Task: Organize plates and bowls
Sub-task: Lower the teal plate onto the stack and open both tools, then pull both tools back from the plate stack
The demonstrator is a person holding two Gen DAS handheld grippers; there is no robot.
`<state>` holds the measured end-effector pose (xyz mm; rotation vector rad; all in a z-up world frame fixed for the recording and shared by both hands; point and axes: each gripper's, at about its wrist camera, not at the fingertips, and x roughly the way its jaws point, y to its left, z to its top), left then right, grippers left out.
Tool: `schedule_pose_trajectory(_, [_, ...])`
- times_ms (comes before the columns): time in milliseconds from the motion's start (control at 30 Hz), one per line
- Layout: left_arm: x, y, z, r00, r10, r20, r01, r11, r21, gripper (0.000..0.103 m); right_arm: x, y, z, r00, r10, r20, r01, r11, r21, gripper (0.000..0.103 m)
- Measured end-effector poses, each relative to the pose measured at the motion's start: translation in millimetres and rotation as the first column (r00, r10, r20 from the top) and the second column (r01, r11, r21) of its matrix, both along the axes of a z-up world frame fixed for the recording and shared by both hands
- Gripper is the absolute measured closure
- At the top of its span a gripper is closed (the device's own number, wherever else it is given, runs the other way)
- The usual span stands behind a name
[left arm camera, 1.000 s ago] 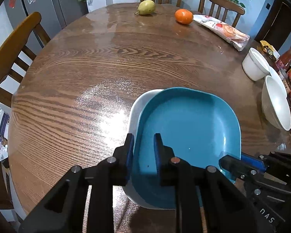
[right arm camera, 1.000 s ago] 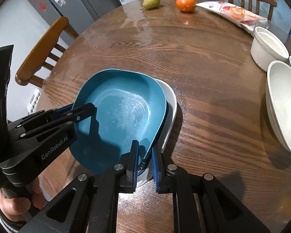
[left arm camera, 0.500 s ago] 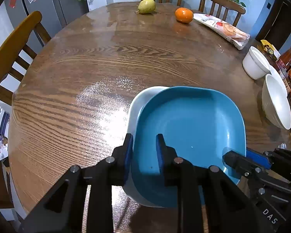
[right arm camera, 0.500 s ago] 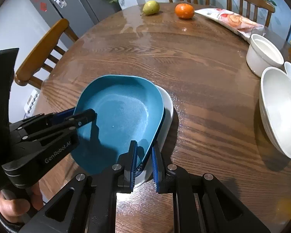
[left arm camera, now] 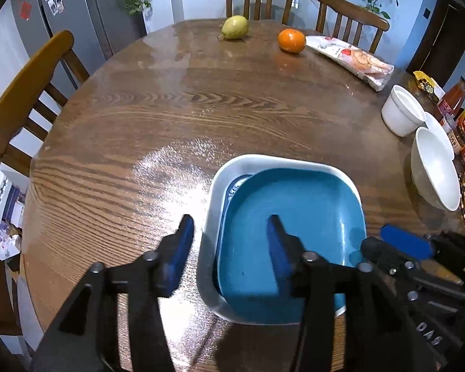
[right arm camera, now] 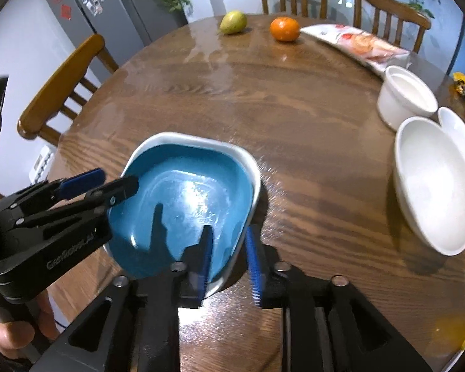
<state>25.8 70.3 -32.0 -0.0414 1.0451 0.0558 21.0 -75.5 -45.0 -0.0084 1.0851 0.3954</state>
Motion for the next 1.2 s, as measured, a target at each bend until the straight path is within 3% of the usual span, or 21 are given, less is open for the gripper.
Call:
schedule_pose_trajectory(67, [-1.8, -0.7, 3.9, 1.0, 0.0, 0.011, 0.0, 1.0, 0.0, 0.044, -1.3, -6.6, 5.3, 1.0, -0.015, 0.019, 0.015, 1.0, 0.012, 0.057])
schedule_pose_trajectory(333, [-6.8, -10.1, 17.1, 0.999, -0.004, 0.044, 0.005, 1.0, -0.018, 0.031, -10.5, -29.2, 19.8, 0.997, -0.054, 0.049, 0.05, 0.996, 0.078, 0.054])
schedule_pose_trajectory(467, [-10.0, -19.0, 24.2, 0.998, -0.018, 0.064, 0.019, 1.0, -0.022, 0.025, -16.1, -40.2, 26.0, 0.994, -0.082, 0.067, 0.076, 0.993, 0.095, 0.044])
schedule_pose_trajectory(800, [-12.4, -52.2, 29.6, 0.994, -0.08, 0.072, 0.082, 0.996, -0.021, 0.024, -27.9, -82.1, 33.9, 0.981, -0.179, 0.08, 0.168, 0.978, 0.124, 0.043])
schedule_pose_trajectory(1200, [-7.4, -102.5, 31.9, 0.983, -0.168, 0.077, 0.169, 0.986, -0.013, 0.024, -37.1, -148.9, 35.7, 0.941, -0.33, 0.071, 0.317, 0.937, 0.15, 0.042])
